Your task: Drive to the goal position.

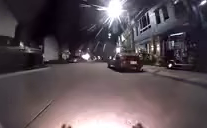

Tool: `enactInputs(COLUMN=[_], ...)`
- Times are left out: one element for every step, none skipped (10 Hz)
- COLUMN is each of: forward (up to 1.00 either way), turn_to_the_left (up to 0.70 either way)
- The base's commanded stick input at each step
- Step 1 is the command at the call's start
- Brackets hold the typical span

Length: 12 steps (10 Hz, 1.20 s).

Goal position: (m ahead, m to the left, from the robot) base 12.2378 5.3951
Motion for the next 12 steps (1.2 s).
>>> enactInputs(forward=[0.45,0.45,0.45,0.45,0.45,0.45,0.45,0.45,0.45,0.45,0.45,0.45], turn_to_the_left=[0.0,0.0,0.0,0.0,0.0,0.0,0.0,0.0,0.0,0.0,0.0,0.0])
